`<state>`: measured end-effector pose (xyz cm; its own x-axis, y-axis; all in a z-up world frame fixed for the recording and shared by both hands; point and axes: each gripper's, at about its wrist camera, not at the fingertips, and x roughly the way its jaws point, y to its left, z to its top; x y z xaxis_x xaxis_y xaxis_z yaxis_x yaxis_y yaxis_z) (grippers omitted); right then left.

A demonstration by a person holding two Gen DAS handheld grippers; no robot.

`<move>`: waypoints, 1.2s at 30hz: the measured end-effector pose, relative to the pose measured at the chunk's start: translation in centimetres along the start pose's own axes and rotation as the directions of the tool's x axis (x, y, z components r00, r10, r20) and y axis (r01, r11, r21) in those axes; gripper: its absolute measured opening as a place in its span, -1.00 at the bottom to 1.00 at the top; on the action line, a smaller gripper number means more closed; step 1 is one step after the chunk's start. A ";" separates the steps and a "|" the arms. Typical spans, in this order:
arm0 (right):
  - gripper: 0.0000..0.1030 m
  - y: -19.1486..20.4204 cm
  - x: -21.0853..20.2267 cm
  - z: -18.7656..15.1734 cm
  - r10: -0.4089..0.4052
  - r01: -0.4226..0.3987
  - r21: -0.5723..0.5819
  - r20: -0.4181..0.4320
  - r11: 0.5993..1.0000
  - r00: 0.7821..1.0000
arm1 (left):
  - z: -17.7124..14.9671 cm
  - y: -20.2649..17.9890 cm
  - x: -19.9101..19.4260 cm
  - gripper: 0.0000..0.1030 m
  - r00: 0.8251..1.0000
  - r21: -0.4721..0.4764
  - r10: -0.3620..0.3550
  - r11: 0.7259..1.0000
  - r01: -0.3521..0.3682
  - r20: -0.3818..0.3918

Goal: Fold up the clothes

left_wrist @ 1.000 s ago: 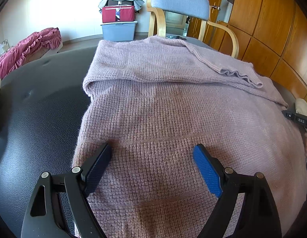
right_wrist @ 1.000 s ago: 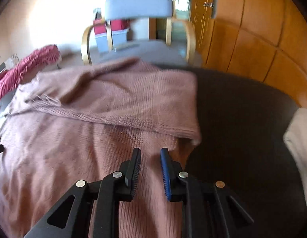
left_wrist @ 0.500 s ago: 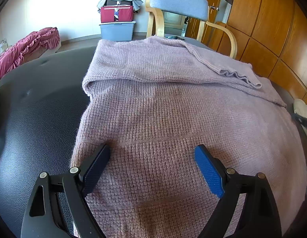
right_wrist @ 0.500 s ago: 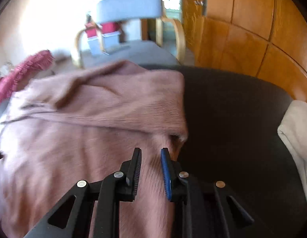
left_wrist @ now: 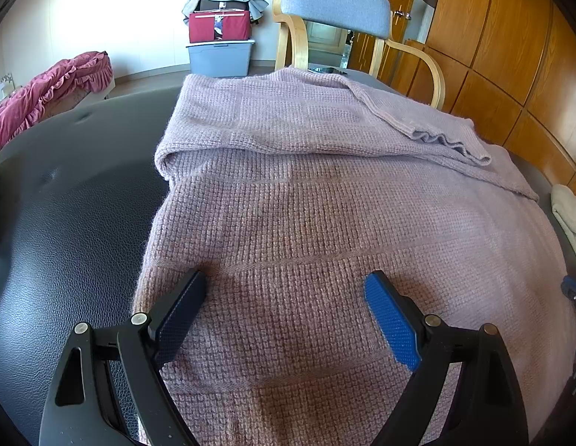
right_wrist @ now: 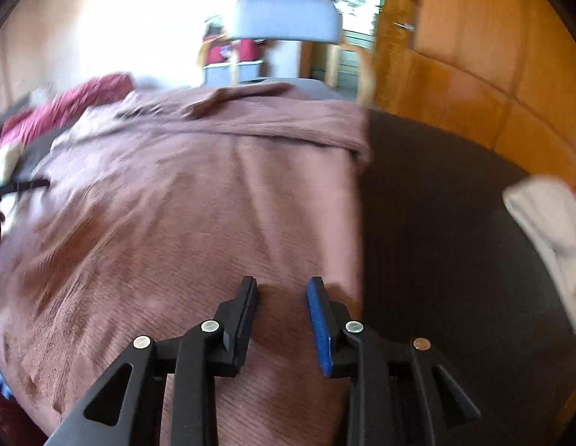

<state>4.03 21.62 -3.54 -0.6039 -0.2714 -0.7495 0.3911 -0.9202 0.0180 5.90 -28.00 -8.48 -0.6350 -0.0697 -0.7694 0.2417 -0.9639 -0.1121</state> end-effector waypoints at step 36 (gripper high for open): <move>-0.40 3.8 -3.8 -5.3 0.181 -0.163 -0.120 0.165 0.979 0.970 | -2.4 3.8 -7.2 0.75 0.981 -0.013 -0.173 0.985 0.174 0.088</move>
<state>11.52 20.61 -4.20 -0.6288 -0.4764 -0.6145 0.5650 -0.8229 0.0599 13.09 -30.58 -4.88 -0.7290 0.0755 -0.6803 0.1369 -0.9577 -0.2530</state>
